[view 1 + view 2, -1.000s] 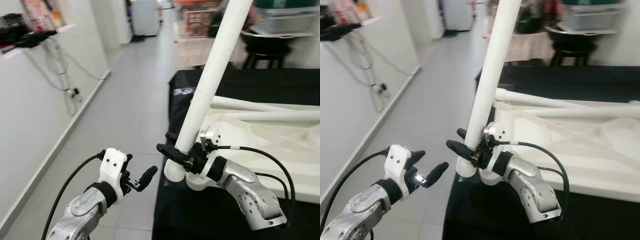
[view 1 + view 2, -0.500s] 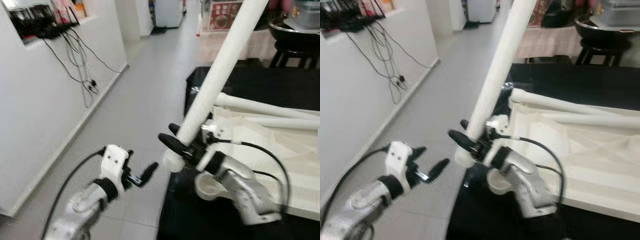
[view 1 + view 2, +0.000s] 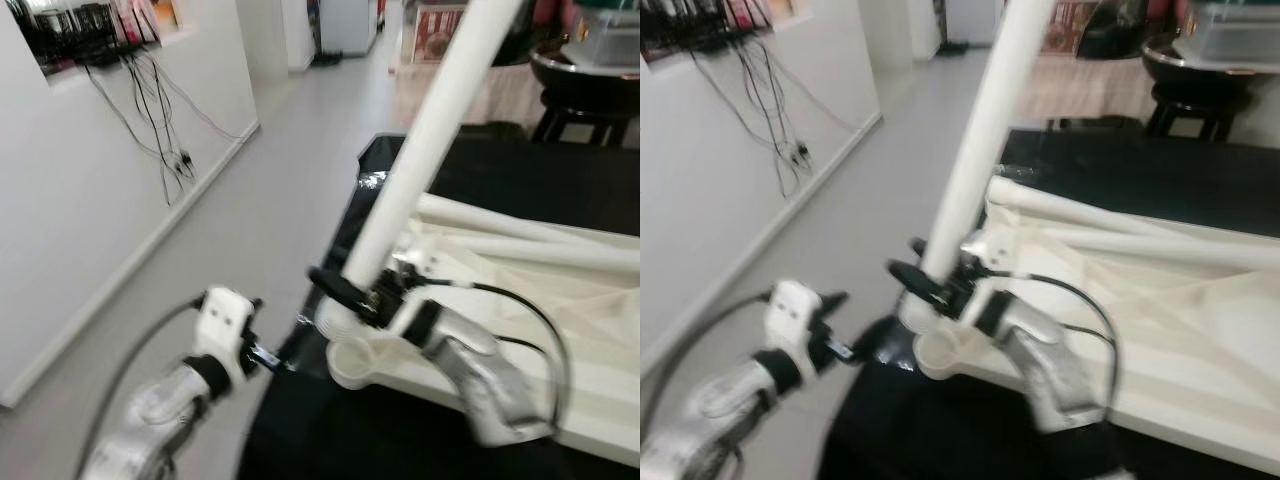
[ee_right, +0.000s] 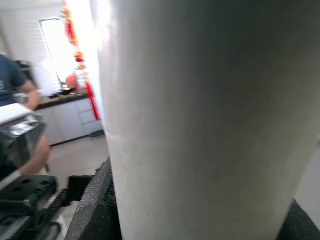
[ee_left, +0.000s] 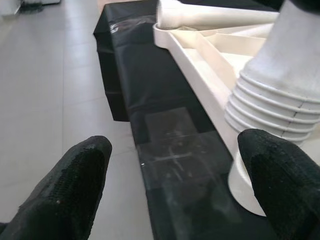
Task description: Building children table
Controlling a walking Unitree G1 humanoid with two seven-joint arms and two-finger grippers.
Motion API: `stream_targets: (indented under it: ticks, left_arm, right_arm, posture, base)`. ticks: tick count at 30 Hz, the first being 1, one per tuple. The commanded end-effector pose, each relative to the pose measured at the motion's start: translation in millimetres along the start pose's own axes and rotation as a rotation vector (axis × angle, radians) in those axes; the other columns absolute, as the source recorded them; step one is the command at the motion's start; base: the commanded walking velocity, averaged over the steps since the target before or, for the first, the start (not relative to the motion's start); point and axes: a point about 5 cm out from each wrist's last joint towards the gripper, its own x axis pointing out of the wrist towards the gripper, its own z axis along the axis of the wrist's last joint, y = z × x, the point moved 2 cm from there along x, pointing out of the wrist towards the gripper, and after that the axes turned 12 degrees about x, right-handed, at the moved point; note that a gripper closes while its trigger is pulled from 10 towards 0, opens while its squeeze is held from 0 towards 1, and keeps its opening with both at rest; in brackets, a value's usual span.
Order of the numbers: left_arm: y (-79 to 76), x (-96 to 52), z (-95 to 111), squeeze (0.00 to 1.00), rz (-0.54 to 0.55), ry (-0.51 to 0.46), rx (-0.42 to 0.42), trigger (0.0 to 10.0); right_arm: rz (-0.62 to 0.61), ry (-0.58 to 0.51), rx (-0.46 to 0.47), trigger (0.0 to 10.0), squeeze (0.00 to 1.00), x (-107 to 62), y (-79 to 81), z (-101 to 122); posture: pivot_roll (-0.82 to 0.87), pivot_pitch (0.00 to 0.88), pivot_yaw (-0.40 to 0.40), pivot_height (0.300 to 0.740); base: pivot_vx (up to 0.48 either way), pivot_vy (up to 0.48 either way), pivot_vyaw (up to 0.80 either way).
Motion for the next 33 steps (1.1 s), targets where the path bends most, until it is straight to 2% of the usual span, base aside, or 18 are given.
stream_targets:
  ticks: [1, 10, 15, 24, 27, 33]
  left_arm:
    - [-0.9, -4.5, -3, 0.0, -0.024, 0.029, 0.022, 10.0]
    - [-10.7, -14.7, -4, 0.0, -0.064, 0.051, 0.035, 10.0]
    - [-28.8, -28.4, -8, 0.0, -0.184, 0.1, 0.025, 10.0]
    - [-33.3, -35.8, -6, 0.0, -0.196, 0.11, 0.018, 10.0]
    - [-33.2, -41.1, -4, 0.0, -0.203, 0.118, 0.036, 10.0]
    - [-33.8, -47.9, -3, 0.0, -0.238, 0.144, 0.042, 10.0]
  right_arm:
    - [0.048, 0.016, -0.036, 10.0, 0.0, 2.7, 4.6, 2]
    - [0.104, 0.056, -0.069, 10.0, 0.0, 3.5, 3.0, 3]
    - [0.203, 0.112, -0.096, 10.0, 0.0, -6.5, 1.8, 3]
    - [0.249, 0.156, -0.07, 10.0, 0.0, -26.7, -8.7, 5]
    - [0.284, 0.218, -0.085, 10.0, 0.0, -39.3, -7.6, -2]
    - [0.292, 0.233, -0.117, 10.0, 0.0, -40.5, -10.7, -3]
  posture:
    - [-0.02, 0.048, 0.058, 0.74]
    - [0.0, 0.067, 0.048, 0.74]
    - [0.0, 0.081, 0.049, 0.74]
    - [0.01, 0.1, 0.055, 0.74]
    - [0.02, 0.118, 0.076, 0.74]
    - [0.03, 0.148, 0.09, 0.74]
  base:
    - [0.0, 0.0, 0.0]
    - [0.0, 0.0, 0.0]
    - [0.0, 0.0, 0.0]
    - [0.0, 0.0, 0.0]
    - [0.0, 0.0, 0.0]
    - [0.0, 0.0, 0.0]
